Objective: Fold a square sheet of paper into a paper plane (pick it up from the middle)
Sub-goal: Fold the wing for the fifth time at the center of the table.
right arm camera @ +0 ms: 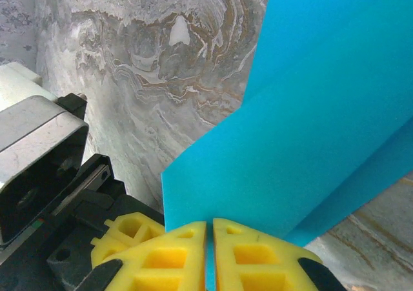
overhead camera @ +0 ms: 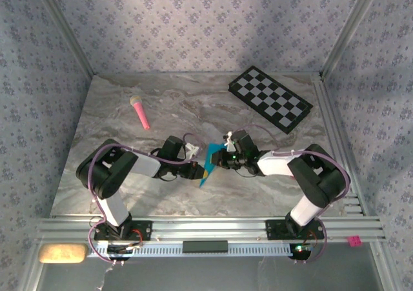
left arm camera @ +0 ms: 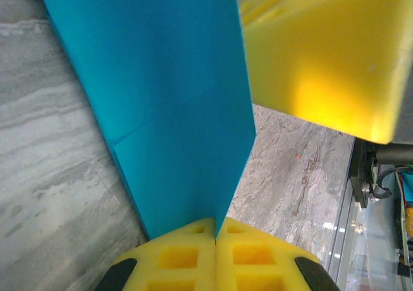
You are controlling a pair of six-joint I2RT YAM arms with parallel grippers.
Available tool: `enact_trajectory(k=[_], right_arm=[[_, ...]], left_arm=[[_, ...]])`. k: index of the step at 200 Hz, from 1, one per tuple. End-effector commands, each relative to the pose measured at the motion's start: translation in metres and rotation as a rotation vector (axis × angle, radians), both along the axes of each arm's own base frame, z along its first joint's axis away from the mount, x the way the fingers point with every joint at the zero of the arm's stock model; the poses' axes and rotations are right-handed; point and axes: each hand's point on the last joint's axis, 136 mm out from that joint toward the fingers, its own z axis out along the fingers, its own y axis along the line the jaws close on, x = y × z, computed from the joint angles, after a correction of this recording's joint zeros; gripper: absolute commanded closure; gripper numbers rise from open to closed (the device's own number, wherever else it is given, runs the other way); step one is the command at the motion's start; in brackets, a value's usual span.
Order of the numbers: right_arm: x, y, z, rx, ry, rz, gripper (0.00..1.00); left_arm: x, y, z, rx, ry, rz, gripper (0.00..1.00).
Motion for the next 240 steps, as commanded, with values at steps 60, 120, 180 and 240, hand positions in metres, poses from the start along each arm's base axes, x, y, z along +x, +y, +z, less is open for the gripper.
enact_trajectory(k=[60,120,180,240], right_arm=[[0.013,0.000,-0.001,0.007,-0.009,-0.003,0.88],[-0.004,0.006,0.009,0.036,-0.038,0.074,0.88],[0.005,0.008,0.000,0.013,-0.027,0.068,0.89],[0.011,0.001,-0.009,-0.017,-0.011,0.035,0.89]], left_arm=[[-0.014,0.018,-0.032,0.109,0.174,0.060,1.00],[-0.015,0.020,-0.036,0.118,0.227,0.105,1.00],[-0.016,0.021,-0.037,0.124,0.247,0.109,1.00],[-0.015,0.022,-0.038,0.136,0.251,0.106,1.00]])
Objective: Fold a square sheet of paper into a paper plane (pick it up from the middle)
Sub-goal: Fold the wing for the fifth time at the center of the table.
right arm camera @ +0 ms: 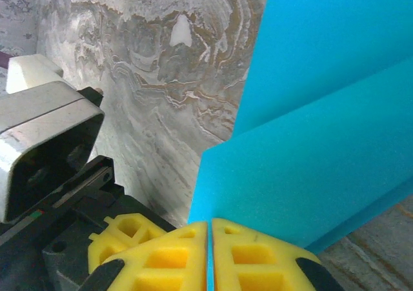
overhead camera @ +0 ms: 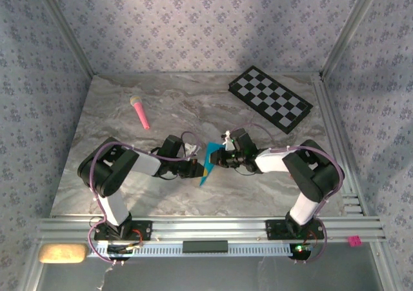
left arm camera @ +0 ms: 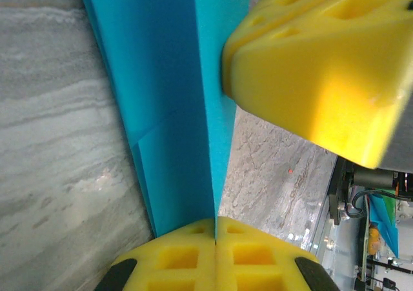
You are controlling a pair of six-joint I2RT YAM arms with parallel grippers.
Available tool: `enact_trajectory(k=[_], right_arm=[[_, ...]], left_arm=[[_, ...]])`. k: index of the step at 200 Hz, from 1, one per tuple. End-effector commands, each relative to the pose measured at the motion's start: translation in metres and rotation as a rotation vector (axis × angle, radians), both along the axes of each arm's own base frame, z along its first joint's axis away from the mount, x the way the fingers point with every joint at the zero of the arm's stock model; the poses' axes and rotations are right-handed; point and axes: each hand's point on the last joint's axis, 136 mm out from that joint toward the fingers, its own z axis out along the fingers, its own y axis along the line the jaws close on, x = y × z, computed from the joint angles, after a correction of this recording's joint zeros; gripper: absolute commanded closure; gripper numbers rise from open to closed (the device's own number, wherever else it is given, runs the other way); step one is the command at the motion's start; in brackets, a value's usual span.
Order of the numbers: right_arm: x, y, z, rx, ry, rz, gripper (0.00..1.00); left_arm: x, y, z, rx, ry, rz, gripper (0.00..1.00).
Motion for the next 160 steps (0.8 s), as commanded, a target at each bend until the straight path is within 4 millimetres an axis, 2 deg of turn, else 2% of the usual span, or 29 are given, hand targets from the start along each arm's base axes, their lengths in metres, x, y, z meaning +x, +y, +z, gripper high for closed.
enact_trajectory(k=[1,160], right_arm=[[0.006,-0.002,-0.003,-0.021,-0.006,-0.005,0.89],[0.009,-0.006,-0.021,-0.056,0.034,-0.033,0.89]], left_arm=[[-0.019,0.021,-0.036,0.132,0.124,0.021,1.00],[-0.022,0.022,-0.040,0.153,0.147,0.008,1.00]])
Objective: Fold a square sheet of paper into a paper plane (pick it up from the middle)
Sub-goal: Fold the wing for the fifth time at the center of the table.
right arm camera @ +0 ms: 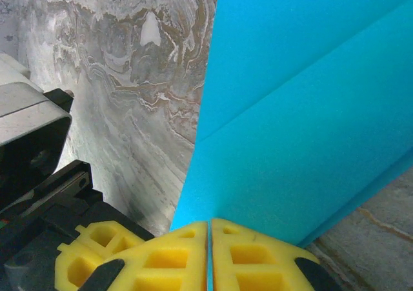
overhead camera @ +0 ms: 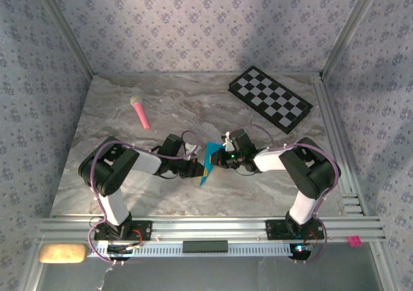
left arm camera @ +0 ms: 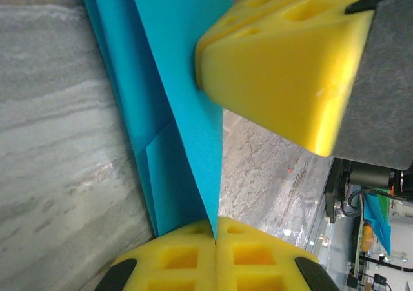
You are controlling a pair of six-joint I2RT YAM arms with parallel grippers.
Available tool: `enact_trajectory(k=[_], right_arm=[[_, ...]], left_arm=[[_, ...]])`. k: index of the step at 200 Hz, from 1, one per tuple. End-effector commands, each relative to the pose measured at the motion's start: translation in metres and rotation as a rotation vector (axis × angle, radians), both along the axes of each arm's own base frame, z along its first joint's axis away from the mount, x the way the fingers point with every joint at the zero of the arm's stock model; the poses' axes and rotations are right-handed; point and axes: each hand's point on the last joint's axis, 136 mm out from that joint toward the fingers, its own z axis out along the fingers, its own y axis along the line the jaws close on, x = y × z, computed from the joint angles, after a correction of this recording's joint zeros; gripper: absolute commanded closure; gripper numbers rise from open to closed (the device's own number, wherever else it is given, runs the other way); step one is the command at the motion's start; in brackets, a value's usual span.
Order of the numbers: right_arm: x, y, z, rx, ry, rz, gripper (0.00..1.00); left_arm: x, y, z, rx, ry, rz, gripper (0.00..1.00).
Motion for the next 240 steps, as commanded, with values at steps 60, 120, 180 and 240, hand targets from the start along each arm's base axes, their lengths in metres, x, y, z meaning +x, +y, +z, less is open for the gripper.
enact_trajectory(k=[60,120,180,240], right_arm=[[0.003,-0.010,-0.023,-0.087,0.065,-0.037,0.89],[-0.001,-0.012,-0.032,-0.121,0.105,-0.037,0.90],[-0.001,-0.009,-0.035,-0.140,0.116,-0.026,0.90],[-0.005,-0.010,-0.040,-0.167,0.131,-0.022,0.90]], left_arm=[[-0.023,0.024,-0.041,0.162,0.122,0.005,0.98],[-0.022,0.018,-0.014,0.118,0.082,-0.031,0.86],[-0.025,0.011,0.013,0.049,0.066,-0.068,0.85],[-0.025,0.006,0.023,0.013,0.057,-0.084,0.84]])
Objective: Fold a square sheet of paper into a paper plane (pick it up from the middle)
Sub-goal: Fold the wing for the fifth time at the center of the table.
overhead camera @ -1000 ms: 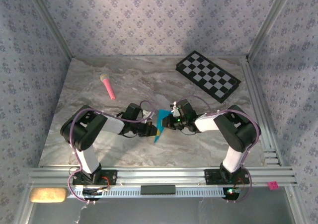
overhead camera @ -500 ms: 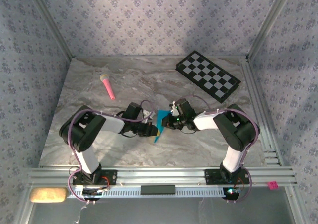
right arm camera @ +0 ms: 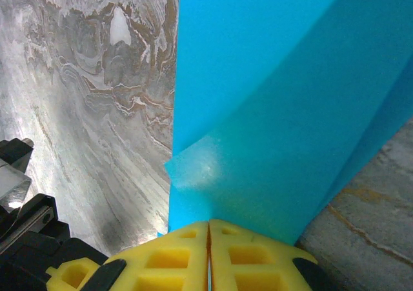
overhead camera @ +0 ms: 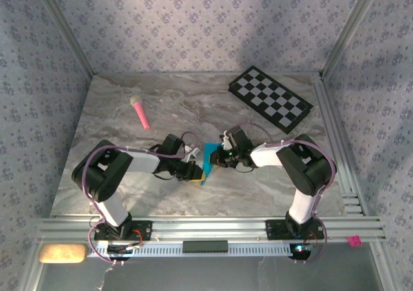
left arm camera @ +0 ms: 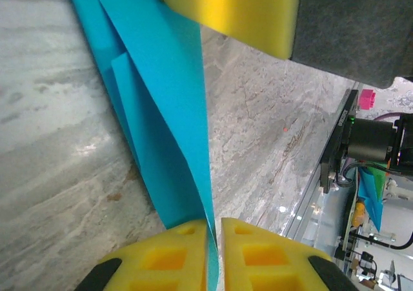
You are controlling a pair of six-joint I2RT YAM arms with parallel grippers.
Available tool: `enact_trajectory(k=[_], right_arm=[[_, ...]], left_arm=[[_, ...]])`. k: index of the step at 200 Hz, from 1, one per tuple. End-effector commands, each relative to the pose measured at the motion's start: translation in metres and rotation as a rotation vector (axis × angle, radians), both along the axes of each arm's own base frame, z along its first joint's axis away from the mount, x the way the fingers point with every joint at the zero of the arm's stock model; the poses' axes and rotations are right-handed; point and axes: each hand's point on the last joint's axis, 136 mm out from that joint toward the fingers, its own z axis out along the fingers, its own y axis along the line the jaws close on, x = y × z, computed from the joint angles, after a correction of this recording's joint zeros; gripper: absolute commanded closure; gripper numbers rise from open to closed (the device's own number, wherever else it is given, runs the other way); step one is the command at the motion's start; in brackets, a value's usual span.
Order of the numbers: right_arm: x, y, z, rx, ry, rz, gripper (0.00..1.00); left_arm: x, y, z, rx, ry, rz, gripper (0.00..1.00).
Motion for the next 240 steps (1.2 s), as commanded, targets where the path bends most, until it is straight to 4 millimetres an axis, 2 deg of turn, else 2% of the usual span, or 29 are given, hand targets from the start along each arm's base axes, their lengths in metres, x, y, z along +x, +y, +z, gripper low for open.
enact_trajectory(k=[1,49,113,129,152,187,240], right_arm=[[-0.007,-0.013,-0.031,-0.115,0.051,-0.022,0.90],[-0.009,-0.013,-0.033,-0.121,0.053,-0.017,0.90],[-0.010,-0.014,-0.033,-0.121,0.051,-0.016,0.90],[-0.010,-0.013,-0.033,-0.120,0.052,-0.015,0.90],[-0.010,-0.014,-0.033,-0.122,0.053,-0.014,0.90],[-0.011,-0.015,-0.034,-0.129,0.056,-0.016,0.90],[-0.011,-0.017,-0.037,-0.143,0.064,-0.019,0.90]], left_arm=[[-0.004,-0.004,0.014,-0.037,-0.016,-0.031,0.84],[0.014,-0.007,0.018,-0.022,-0.058,0.027,0.79],[0.020,-0.009,0.016,-0.016,-0.058,0.048,0.80],[0.019,-0.008,0.014,-0.008,-0.050,0.050,0.86],[0.015,-0.004,0.010,0.013,-0.032,0.054,0.87],[-0.002,0.004,-0.004,0.063,0.052,0.033,0.94],[-0.018,0.008,-0.018,0.088,0.120,0.000,0.95]])
